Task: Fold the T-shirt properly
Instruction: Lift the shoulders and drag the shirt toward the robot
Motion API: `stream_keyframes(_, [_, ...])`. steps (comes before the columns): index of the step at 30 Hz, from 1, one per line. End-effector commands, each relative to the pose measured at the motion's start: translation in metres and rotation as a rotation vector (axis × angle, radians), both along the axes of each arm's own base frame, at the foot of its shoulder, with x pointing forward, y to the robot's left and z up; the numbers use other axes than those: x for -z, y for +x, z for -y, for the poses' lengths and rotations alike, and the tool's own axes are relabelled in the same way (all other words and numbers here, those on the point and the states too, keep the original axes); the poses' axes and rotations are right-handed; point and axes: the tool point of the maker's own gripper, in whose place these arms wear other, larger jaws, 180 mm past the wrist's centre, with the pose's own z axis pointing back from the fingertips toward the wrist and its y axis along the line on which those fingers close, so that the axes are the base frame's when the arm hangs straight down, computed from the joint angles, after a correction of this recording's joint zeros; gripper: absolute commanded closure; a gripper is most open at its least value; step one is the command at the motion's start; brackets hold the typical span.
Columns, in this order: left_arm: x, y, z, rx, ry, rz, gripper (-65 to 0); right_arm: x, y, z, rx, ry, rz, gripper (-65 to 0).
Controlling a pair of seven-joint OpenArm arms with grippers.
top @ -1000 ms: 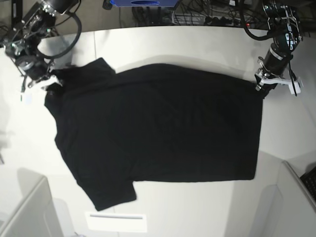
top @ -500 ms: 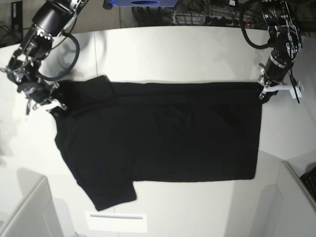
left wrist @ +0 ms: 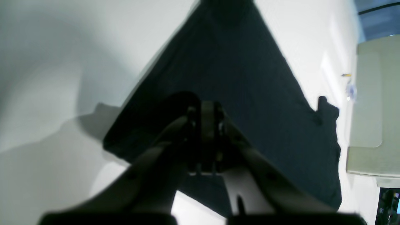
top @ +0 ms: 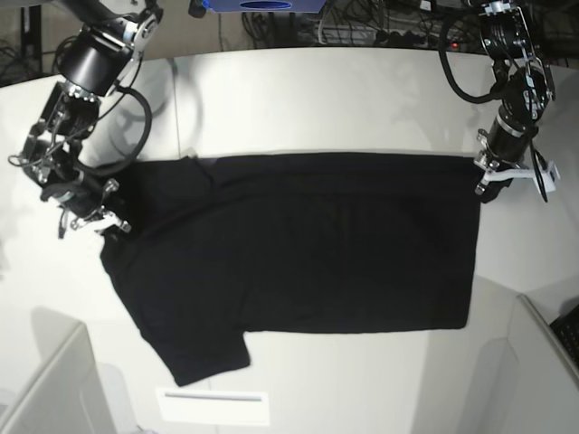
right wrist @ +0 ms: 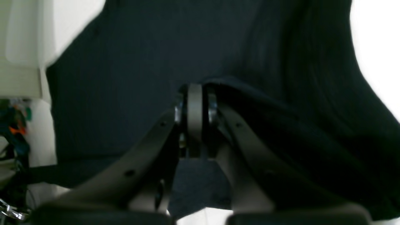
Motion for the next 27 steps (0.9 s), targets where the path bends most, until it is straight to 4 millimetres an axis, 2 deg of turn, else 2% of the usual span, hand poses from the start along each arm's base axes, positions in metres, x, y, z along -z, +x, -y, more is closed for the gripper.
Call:
stream_keyframes(1, [-0.014,0.007,-0.005,-0.002,0.023,0.044,0.0,-0.019,0.013,0.007,0.017,-0.005,0.060,0.0])
stream_keyframes(4, [-0.008,0.009,-0.010,-0.034,0.006,0.024,0.0,-0.026,0.021,0.007,0.018,-0.004,0.079,0.0])
stream_keyframes(8, [-0.003,0.014,-0.016,-0.072,-0.014,0.007,0.0,-0.017,0.026,0.008,0.019,-0.004,0.045,0.0])
stream_keyframes(11, [-0.008,0.020,-0.016,-0.073,-0.015,0.023,0.0,-0.012,0.028,0.010,0.013,-0.048,0.022,0.0])
stream_keyframes(16, [-0.016,0.031,-0.016,-0.074,-0.019,0.050,0.0,-0.020,0.036,0.015,0.035,-0.056,0.061,0.0])
stream_keyframes(23, [-0.001,0.038,-0.021,-0.092,-0.046,0.019,0.0,-0.024,0.042,0.015,0.038,-0.051,0.072,0.0])
stream_keyframes(27, [-0.001,0.039,-0.021,-0.091,-0.048,0.020,0.0,-0.019,0.042,0.014,0.041,-0.041,0.058,0.0])
